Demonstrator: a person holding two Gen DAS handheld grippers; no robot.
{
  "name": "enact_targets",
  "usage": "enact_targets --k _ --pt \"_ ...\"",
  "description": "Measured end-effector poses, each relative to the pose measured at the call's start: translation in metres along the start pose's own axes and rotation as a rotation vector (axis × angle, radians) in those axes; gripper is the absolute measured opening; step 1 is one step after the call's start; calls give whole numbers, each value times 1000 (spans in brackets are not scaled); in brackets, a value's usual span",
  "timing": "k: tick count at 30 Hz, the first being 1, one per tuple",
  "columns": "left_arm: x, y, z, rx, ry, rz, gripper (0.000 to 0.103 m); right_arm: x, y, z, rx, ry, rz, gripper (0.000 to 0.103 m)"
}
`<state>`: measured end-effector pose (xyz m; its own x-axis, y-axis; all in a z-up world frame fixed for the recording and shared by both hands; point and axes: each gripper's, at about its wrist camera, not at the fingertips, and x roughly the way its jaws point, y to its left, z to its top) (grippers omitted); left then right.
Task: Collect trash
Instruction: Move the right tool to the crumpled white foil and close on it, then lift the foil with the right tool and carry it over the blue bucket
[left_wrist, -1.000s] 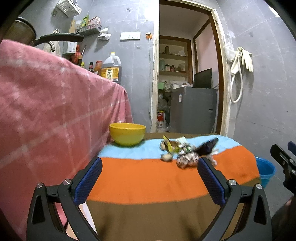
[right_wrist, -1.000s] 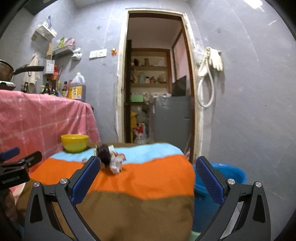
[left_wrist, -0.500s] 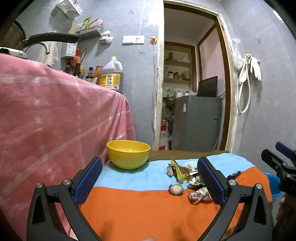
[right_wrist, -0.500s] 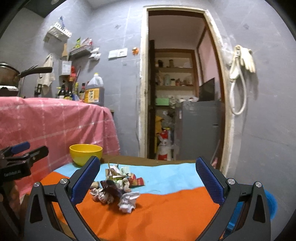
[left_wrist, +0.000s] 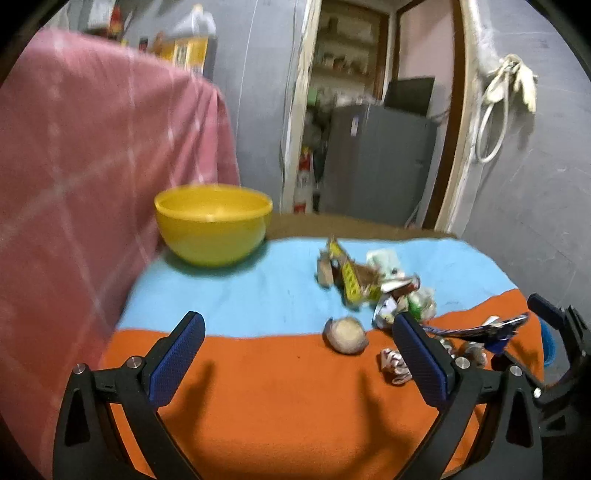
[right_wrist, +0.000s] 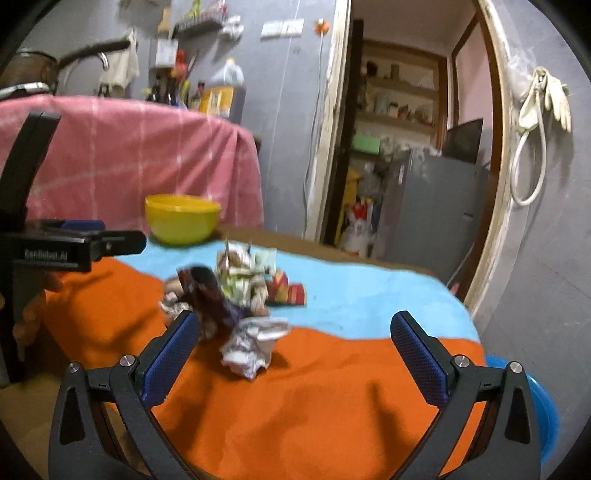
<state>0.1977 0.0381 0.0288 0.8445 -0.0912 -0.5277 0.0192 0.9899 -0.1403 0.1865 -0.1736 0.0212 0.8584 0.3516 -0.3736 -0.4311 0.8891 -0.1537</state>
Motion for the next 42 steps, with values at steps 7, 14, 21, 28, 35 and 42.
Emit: enact_targets --k 7,14,21,28,35,42 --pt "29 -2 -3 -15 168 -78 72 22 -2 -5 25 116 16 94" --pt "44 -4 -1 -16 237 -118 63 36 -5 -6 87 187 88 69" --pt "50 -17 -1 51 254 -137 33 47 0 -6 99 225 171 40" --pt "47 -19 -1 58 241 -104 22 41 -7 -6 144 197 198 36" --pt "19 -18 1 -13 127 -99 21 30 -22 -5 213 140 192 36" --pt "-13 -43 14 -29 -41 -113 21 3 -43 1 240 2 107 36"
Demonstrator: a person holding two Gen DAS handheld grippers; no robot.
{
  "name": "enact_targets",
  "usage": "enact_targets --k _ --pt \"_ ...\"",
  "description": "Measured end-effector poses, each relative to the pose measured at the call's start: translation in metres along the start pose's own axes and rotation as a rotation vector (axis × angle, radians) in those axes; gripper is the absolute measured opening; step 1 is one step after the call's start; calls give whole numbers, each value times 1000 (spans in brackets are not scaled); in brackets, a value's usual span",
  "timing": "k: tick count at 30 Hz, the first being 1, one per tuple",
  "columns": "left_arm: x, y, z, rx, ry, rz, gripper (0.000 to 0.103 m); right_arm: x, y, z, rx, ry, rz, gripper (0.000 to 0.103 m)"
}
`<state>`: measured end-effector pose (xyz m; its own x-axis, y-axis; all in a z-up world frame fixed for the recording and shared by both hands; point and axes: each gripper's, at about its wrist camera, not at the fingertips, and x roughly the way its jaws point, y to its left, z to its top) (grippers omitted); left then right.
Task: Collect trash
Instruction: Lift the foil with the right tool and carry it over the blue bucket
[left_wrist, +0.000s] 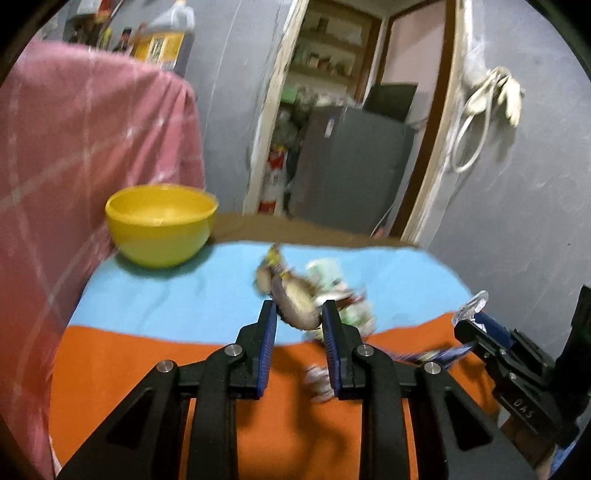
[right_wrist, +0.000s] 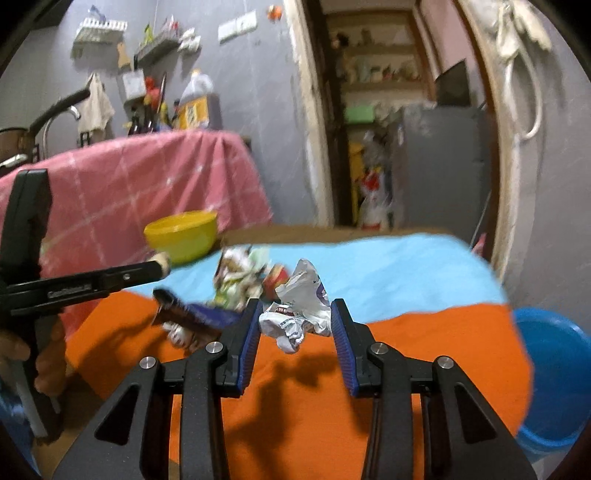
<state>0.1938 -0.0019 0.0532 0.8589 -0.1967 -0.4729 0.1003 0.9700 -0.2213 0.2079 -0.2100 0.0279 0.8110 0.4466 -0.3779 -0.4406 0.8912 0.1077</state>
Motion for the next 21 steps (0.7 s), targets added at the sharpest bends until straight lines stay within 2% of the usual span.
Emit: enact_targets --k 3,6,10,14,17,21 --pt "-8 -30 12 45 -67 -46 20 -20 -14 8 10 -85 -57 36" --pt "-9 -61 21 97 -96 -99 20 -40 -38 14 51 -151 -116 36" --pt "5 -91 32 114 -74 -147 20 -60 -78 14 150 -197 -190 36" --pt "16 -87 34 78 -30 -153 20 -73 -103 9 196 -199 -241 36" --pt "13 -73 27 83 -18 -116 20 -77 -103 5 199 -185 -216 36" --pt "0 -52 3 89 11 -59 21 -73 -83 2 151 -170 -159 36"
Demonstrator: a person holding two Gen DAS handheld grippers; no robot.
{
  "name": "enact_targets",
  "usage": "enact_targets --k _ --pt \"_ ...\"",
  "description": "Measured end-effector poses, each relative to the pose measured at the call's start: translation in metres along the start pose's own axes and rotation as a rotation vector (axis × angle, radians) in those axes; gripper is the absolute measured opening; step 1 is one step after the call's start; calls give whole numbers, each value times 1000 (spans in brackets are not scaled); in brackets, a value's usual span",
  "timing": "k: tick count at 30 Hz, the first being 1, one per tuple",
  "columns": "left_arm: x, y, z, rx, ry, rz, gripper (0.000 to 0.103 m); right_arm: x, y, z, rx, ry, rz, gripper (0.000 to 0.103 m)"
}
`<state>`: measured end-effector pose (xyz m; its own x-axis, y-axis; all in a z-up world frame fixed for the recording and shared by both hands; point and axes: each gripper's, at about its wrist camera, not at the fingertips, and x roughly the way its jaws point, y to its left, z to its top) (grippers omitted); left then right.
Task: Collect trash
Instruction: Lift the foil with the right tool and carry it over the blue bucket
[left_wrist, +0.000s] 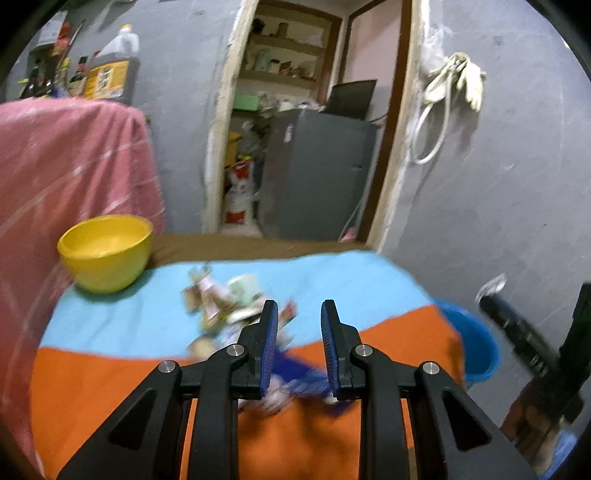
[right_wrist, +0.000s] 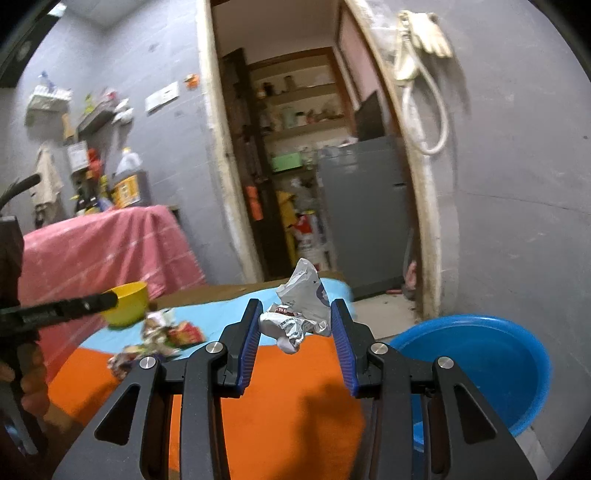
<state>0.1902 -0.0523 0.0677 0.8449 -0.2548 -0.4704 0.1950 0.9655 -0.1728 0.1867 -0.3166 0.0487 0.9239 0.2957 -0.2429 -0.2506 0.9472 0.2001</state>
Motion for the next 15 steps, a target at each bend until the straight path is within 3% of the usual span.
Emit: enact_targets --k 3,8,15 --pt "-4 23 -18 -23 47 39 22 9 12 -5 10 40 70 36" --pt "0 49 -35 -65 143 48 40 29 39 -20 -39 127 134 36" --pt "17 62 -43 -113 258 -20 46 49 54 -41 -87 235 150 36"
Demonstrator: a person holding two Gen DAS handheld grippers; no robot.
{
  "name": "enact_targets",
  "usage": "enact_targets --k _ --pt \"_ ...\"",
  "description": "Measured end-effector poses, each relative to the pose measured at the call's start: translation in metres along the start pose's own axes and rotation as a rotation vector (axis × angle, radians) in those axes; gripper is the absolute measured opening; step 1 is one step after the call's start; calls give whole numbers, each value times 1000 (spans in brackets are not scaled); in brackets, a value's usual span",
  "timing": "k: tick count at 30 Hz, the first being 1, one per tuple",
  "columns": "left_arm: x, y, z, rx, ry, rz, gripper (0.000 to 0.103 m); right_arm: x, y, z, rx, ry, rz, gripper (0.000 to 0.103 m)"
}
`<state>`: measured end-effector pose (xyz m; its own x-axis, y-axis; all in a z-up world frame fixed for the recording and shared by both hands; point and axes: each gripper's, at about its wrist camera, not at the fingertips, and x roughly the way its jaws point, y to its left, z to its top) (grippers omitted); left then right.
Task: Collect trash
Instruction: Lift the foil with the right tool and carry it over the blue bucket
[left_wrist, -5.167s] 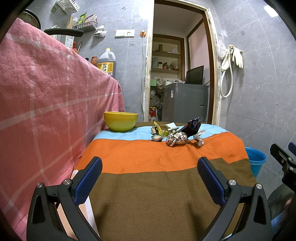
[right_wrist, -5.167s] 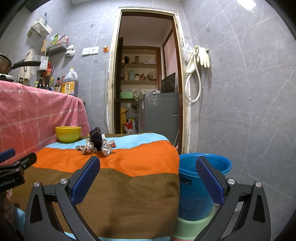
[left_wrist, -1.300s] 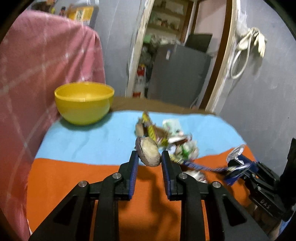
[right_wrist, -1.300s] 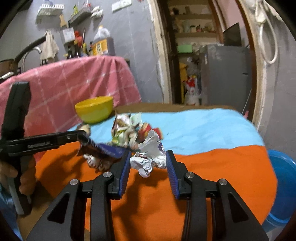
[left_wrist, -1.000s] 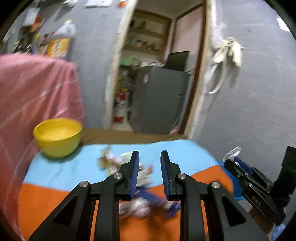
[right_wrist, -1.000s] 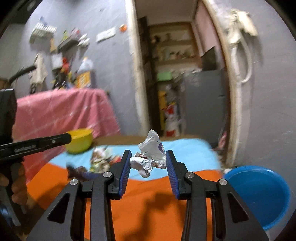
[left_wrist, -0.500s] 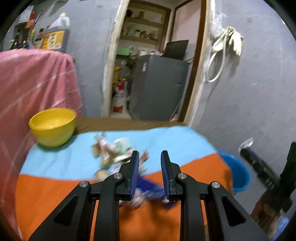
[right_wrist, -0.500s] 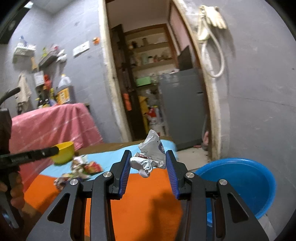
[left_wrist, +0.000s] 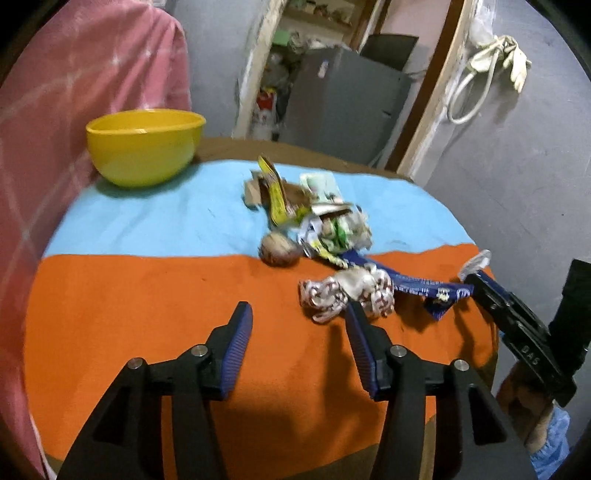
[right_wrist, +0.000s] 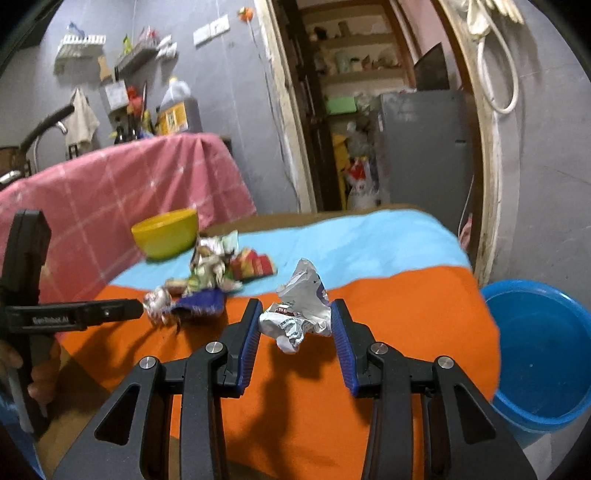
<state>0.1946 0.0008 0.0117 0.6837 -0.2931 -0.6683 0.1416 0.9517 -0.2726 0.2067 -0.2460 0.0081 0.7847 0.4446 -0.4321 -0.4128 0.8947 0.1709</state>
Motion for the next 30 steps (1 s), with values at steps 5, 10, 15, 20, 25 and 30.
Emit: enact_targets --k 5,10,15,20,25,30 --pt "5 -7 3 30 19 -43 47 8 -1 -3 2 35 -7 36" --pt "17 -24 9 86 38 -68 47 10 -2 -2 2 43 -9 37" --pt "24 -42 13 124 34 -91 47 11 -1 -1 1 44 -11 37" --pt "20 -46 8 148 21 -80 34 11 -2 -2 4 43 -8 37" --pt "16 -53 5 156 13 -68 19 8 -2 -3 -2 32 -10 36" --pt "-1 -69 3 186 -64 -70 19 -5 -5 0 3 -12 -16 36"
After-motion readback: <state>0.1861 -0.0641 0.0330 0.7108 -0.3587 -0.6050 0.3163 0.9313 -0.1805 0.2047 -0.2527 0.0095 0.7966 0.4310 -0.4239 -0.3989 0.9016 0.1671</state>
